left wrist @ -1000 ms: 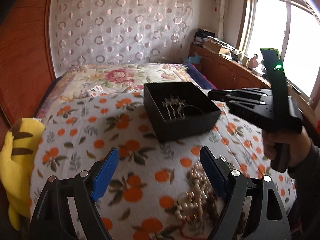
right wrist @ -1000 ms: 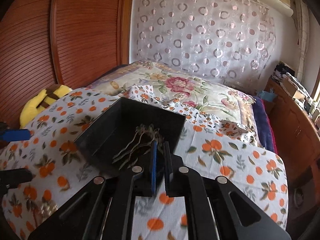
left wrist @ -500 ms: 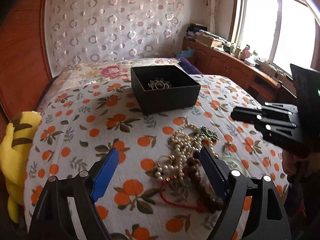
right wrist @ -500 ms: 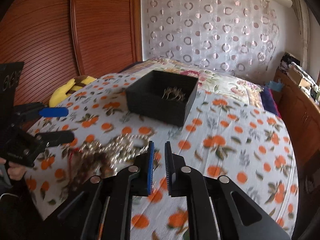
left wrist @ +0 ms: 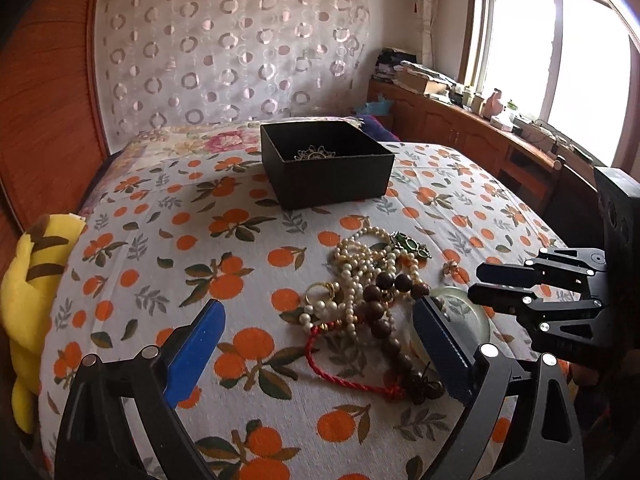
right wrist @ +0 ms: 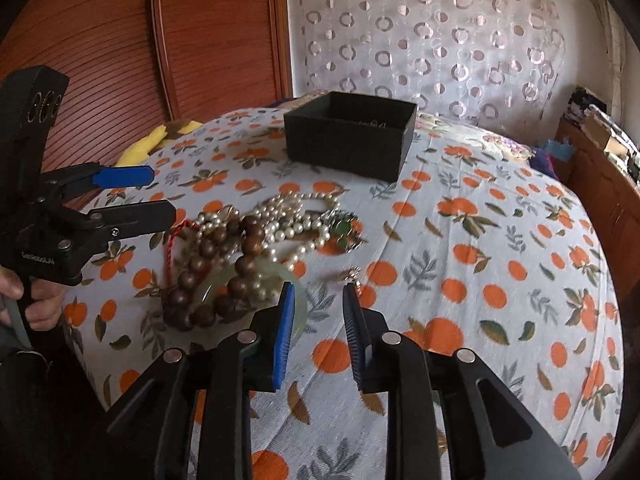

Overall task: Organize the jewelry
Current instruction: 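Move the left tool to the wooden bead bracelet while the right tool approaches the jade bangle, then grasp the wooden bead bracelet with the left tool while the right tool grasps the jade bangle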

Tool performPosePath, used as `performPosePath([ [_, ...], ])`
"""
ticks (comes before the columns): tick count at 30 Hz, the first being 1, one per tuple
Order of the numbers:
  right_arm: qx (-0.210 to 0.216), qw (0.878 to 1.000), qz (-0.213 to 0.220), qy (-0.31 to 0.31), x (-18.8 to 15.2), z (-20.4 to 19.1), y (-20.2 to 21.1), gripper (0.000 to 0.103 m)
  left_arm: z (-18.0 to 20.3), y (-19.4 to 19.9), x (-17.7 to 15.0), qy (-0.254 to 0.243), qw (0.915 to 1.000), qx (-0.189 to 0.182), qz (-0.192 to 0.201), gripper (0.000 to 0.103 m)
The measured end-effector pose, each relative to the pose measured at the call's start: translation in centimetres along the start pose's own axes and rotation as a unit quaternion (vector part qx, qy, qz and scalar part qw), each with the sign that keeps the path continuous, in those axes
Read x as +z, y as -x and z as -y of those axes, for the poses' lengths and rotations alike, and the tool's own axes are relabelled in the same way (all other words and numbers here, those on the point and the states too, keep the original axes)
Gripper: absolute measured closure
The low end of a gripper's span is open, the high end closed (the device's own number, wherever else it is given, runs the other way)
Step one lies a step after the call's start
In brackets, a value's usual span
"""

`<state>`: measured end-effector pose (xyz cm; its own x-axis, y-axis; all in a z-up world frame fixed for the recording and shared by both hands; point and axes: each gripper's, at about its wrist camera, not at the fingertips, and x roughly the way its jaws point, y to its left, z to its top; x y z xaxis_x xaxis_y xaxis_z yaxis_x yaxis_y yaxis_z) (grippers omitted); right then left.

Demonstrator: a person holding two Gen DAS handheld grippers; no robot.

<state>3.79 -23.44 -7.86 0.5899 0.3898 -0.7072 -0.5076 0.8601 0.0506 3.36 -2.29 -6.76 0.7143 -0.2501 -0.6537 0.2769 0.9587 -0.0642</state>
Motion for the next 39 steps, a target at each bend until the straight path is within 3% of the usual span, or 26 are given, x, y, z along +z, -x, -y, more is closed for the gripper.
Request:
performPosePath([
  [2,0.0,1.0,-0.007,0.003,-0.1,-0.2,-0.4,0.076,-0.2,0.1,-0.1,0.006,0.9999,0.009,0.003,0.012],
  [10,-0.003,0.999,-0.039,0.03,-0.2,-0.8,-1.3,0.077,0.4,-0.1,-0.5,-0.002,0.9998,-0.018,-0.007,0.012],
  [12,-0.006,0.999,-0.04,0.032,-0.3,-0.6,-1.3,0.088,0.9,-0.2,-0.6,-0.006,0.9994,-0.033,-0.01,0.019],
  [20,-0.009,0.999,-0.034,0.021,-0.5,0.0,-1.2,0.088,2.8,-2.2,-1.3,-0.024,0.9957,-0.07,-0.055,0.063],
  [30,-0.009,0.999,-0.033,0.019,-0.5,0.1,-1.2,0.088,3.3,-3.2,-1.6,-0.038,0.9955,-0.05,-0.071,0.07],
  [32,-0.009,0.999,-0.033,0.019,-0.5,0.1,-1.2,0.088,3.3,-3.2,-1.6,-0.039,0.9958,-0.047,-0.069,0.089],
  [39,-0.008,0.999,-0.033,0.017,-0.5,0.1,-1.2,0.088,2.4,-1.3,-0.7,-0.031,0.9979,-0.043,-0.036,0.091],
])
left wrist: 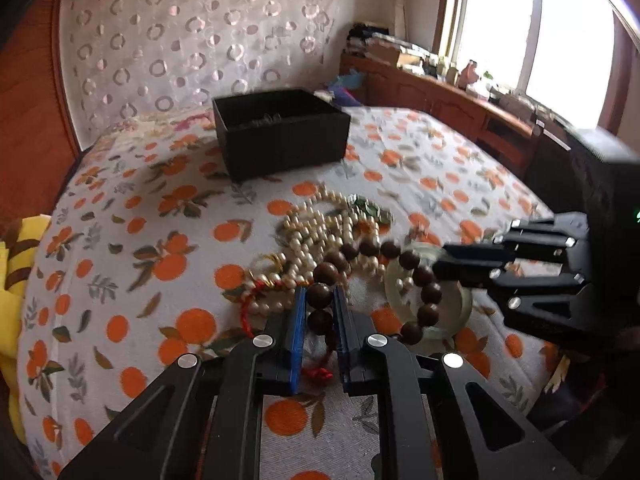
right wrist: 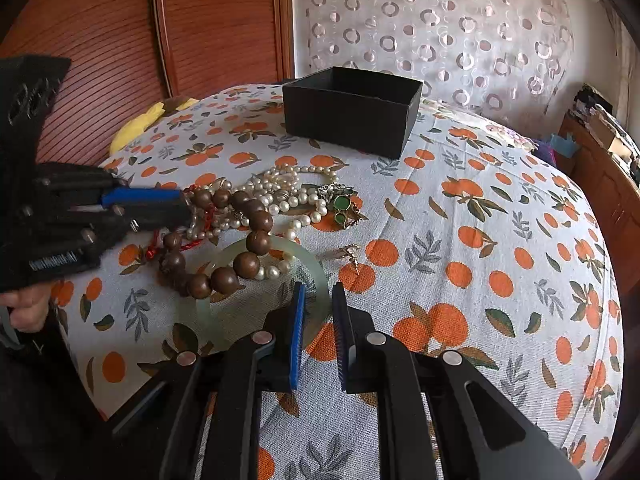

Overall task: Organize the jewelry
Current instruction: 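Grasp the wooden bead bracelet with the left tool while the right tool grasps the jade bangle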

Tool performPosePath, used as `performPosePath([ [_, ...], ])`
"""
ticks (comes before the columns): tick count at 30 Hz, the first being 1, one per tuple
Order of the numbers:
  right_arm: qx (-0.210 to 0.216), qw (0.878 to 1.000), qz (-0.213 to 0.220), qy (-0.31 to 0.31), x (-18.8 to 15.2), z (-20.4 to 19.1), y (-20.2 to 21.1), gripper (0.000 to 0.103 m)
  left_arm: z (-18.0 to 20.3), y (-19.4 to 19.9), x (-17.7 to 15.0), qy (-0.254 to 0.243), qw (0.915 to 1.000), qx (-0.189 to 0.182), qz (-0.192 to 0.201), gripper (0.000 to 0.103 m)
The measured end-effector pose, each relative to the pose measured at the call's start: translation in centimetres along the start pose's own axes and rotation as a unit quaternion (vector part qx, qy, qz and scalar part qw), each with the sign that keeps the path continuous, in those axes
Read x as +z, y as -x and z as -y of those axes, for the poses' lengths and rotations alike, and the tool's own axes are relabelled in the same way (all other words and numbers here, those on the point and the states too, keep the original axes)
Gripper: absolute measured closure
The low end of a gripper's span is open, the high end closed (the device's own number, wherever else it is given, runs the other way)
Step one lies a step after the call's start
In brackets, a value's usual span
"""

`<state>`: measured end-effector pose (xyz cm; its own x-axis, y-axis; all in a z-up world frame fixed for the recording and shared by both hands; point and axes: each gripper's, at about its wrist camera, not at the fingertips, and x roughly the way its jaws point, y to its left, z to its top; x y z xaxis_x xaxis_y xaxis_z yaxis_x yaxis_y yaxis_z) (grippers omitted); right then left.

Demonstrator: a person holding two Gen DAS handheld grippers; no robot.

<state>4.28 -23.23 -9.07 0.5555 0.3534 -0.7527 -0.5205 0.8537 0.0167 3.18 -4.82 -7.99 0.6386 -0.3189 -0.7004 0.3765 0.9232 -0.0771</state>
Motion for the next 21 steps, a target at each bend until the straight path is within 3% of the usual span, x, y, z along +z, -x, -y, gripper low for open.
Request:
performPosePath([
  [13,-0.002,1.0,-0.003,0.007,0.1,-0.1,0.0,0.087,-1.1,2.8,3.0,0.005,0.9984,0.005,0.056,0.091],
  [16,0.002,1.0,-0.003,0.005,0.3,0.0,-0.1,0.094,-1.2,3.2,3.5,0.002,0.9979,0.008,0.064,0.091],
  [21,0.003,1.0,0.015,-0.001,0.6,0.3,0.5,0.094,-1.4,3.9,4.8,-0.003,0.9967,0.009,0.081,0.091],
])
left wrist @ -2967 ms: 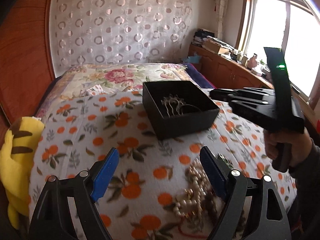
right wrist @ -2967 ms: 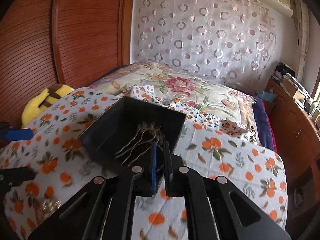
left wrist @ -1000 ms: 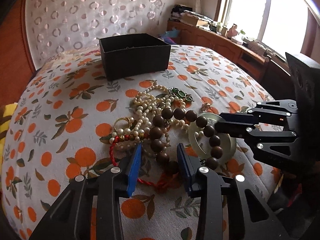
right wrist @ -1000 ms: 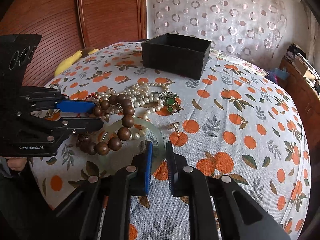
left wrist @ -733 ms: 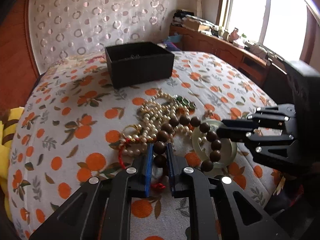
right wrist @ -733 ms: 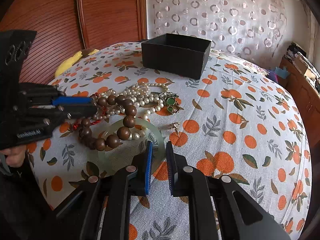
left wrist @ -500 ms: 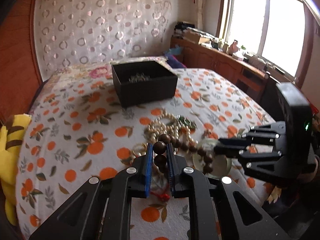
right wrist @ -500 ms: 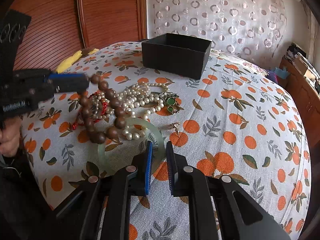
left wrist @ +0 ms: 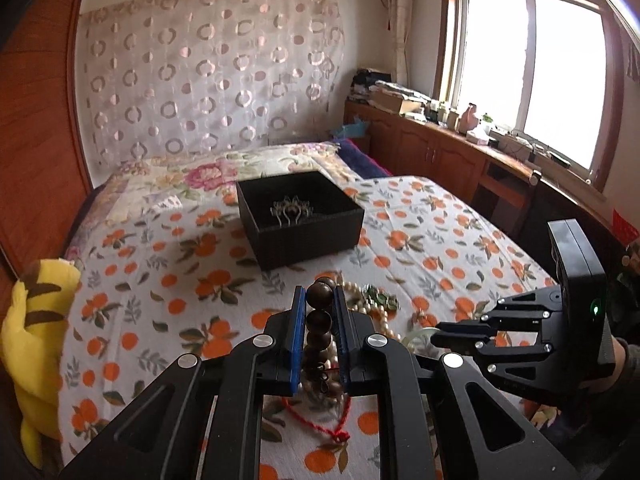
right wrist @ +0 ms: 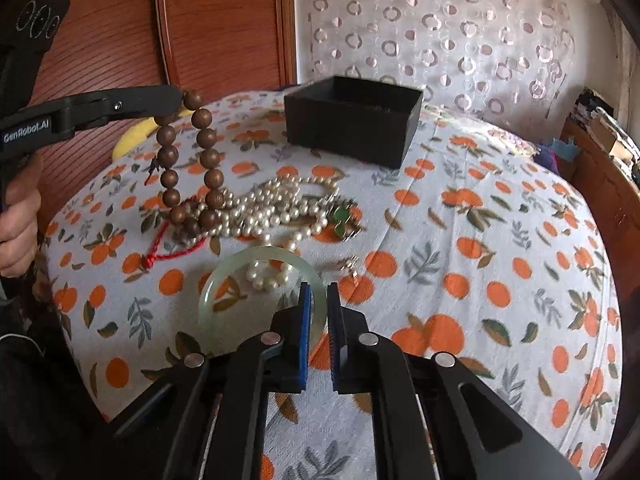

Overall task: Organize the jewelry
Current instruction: 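Grasp the wooden bead bracelet with the left tool while the right tool grasps the jade bangle, then lower the bead bracelet into the box with the left tool while the right tool releases the jade bangle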

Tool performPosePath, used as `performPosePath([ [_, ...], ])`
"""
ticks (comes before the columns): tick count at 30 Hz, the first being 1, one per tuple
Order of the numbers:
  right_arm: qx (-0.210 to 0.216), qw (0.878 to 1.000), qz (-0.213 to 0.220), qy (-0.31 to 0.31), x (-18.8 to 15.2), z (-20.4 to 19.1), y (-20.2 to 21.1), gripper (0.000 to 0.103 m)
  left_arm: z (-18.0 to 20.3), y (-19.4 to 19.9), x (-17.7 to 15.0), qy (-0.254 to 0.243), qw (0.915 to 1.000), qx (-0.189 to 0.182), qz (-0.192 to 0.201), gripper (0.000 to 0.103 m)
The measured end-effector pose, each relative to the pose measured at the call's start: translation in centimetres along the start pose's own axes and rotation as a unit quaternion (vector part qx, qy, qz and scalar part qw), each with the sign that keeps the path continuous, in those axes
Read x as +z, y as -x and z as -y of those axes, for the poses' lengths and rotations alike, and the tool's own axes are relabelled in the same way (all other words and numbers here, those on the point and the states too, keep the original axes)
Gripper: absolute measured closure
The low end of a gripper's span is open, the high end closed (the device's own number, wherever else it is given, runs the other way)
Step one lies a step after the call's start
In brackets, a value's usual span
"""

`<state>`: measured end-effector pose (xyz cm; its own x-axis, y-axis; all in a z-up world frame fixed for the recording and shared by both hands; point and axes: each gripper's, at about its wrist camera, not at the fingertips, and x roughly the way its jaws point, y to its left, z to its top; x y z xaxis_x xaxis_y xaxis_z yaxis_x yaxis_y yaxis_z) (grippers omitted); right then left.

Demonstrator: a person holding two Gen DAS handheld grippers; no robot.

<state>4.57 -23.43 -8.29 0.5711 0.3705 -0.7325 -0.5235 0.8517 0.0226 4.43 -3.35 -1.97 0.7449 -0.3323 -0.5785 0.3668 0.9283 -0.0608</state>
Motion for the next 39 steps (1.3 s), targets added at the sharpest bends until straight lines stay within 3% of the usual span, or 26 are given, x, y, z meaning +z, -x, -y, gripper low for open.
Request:
performPosePath([
  [15,-0.04,0.998,0.058,0.003,3.8,2.0,1.9,0.094,0.0,-0.3,4.8,-0.018,0.999,0.02,0.036,0.091],
  [39,-0.066,0.993,0.096,-0.007,9.9,5.0,-0.2,0.094,-1.7,-6.0,10.1,-0.013,0.9985,0.046,0.027,0.091],
])
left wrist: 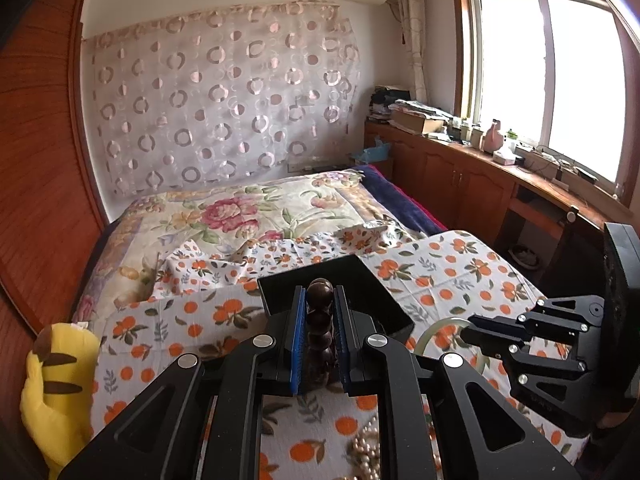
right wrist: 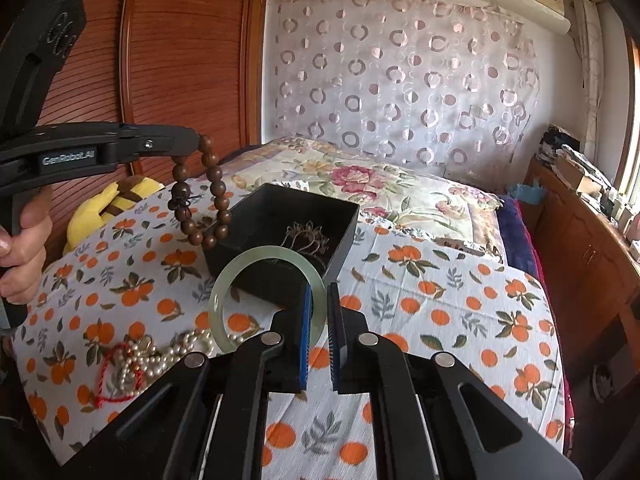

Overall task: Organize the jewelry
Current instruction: 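Lower the bead bracelet into the box with the left tool while the right tool releases the jade bangle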

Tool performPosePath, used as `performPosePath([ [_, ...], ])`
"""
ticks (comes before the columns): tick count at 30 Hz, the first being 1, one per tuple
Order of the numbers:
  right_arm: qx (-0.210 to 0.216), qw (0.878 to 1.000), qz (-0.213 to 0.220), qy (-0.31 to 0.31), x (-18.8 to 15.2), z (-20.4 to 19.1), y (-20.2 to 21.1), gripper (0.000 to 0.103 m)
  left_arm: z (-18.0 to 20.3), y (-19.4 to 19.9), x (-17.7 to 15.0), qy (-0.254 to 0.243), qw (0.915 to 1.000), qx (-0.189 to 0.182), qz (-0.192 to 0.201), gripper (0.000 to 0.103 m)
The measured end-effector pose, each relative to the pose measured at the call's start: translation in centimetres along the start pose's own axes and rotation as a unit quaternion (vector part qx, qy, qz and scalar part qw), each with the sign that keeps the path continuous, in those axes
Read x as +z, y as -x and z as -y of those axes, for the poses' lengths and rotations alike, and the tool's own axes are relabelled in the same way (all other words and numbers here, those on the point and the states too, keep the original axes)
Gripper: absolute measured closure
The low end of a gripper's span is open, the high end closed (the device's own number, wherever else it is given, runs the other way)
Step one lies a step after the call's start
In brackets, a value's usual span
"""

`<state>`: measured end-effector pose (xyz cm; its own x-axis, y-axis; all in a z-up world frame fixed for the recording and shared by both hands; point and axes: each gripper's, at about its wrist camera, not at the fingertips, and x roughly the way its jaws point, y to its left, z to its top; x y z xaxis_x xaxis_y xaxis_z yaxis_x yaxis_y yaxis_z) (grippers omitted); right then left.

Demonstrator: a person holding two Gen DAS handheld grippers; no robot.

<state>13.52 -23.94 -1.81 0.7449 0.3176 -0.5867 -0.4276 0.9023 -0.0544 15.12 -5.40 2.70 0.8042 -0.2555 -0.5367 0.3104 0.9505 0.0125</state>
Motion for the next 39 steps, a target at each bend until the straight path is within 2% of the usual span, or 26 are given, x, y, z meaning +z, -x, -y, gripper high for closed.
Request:
performPosePath([
  [15,-0.011,1.0,0.0,-0.007,1.8,0.8,-2.1,0.094,0.6,-3.6,2.1,-0.011,0.9998,0.007,-0.014,0.09],
  [16,-0.012,1.0,-0.001,-0.007,1.9,0.8,-2.3,0.094,0.5,-3.9,2.0,-0.008,0.9998,0.008,-0.018,0.09],
  [19,-0.012,1.0,-0.003,-0.01,2.3,1.1,-2.9,0.094,-0.1,-4.4,1.5,-0.001,0.9997,0.014,-0.02,0.079],
  [32,-0.007,1.0,-0.016,-0.019,4.9,1.2,-7.4,0.094,-1.9,-3.2,-1.0,0.007,0.9991,0.027,-0.031,0.073],
  [39,-0.011,0.999,-0.028,-0.017,4.9,0.7,-9.5,0.094,-2.9,-1.9,-4.2,0.027,0.9983,0.023,-0.045,0.072],
])
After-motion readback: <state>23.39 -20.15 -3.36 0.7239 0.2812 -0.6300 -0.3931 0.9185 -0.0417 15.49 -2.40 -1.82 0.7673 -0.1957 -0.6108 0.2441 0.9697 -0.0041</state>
